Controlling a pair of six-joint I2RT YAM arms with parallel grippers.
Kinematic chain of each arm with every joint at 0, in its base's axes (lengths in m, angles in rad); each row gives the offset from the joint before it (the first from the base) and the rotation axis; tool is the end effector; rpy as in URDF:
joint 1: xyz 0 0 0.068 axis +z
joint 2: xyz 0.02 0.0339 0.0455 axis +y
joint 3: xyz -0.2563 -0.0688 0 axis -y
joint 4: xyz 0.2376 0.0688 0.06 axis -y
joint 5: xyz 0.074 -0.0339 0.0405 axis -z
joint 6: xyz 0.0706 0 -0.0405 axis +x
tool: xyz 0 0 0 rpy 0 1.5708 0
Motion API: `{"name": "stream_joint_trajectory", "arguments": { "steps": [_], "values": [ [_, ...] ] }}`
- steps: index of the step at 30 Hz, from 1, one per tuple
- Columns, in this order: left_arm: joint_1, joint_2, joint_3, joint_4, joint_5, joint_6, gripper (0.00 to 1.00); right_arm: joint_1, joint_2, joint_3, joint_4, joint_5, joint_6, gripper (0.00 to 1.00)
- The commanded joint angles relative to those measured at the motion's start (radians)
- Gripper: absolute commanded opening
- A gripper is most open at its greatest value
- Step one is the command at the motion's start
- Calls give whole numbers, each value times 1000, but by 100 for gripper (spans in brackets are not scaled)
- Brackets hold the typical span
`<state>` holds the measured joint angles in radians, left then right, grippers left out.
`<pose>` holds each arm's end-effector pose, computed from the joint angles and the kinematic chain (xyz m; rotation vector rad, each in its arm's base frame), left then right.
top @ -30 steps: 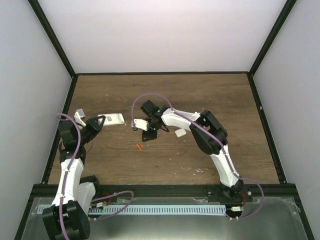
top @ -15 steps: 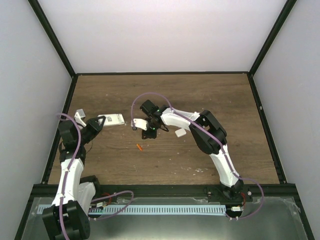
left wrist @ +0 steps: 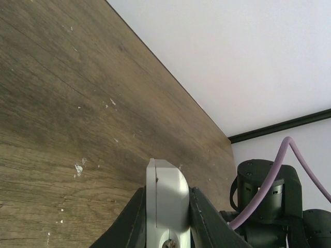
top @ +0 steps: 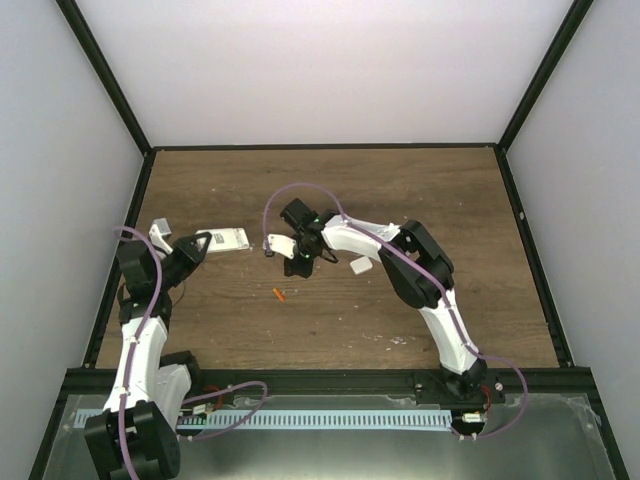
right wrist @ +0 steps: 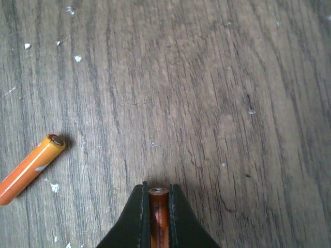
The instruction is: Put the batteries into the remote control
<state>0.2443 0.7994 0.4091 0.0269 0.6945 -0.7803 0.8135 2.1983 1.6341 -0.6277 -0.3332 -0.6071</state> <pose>0.2086 0.0054 0.2168 -0.5241 1.9106 -1.0218 0.2961 0.3468 0.1139 -1.8637 2.0308 0.5152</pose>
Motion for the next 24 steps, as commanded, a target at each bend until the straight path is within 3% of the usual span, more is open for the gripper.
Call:
{"name": "stream_joint_trajectory", "arguments": {
  "steps": [1,10,19,24],
  "values": [
    [7,-12,16,24,26,13,0,-18,-53,2,-8,-11,99,1],
    [-6,-7,-32,130,64,-67,0,-50,-295,-157,141,-102,402,1],
    [-104,-4,-130,442,27,-291,0,-50,-473,-226,369,-181,794,1],
    [-140,14,-146,559,1,-385,0,-50,-526,-251,527,-213,931,1]
  ]
}}
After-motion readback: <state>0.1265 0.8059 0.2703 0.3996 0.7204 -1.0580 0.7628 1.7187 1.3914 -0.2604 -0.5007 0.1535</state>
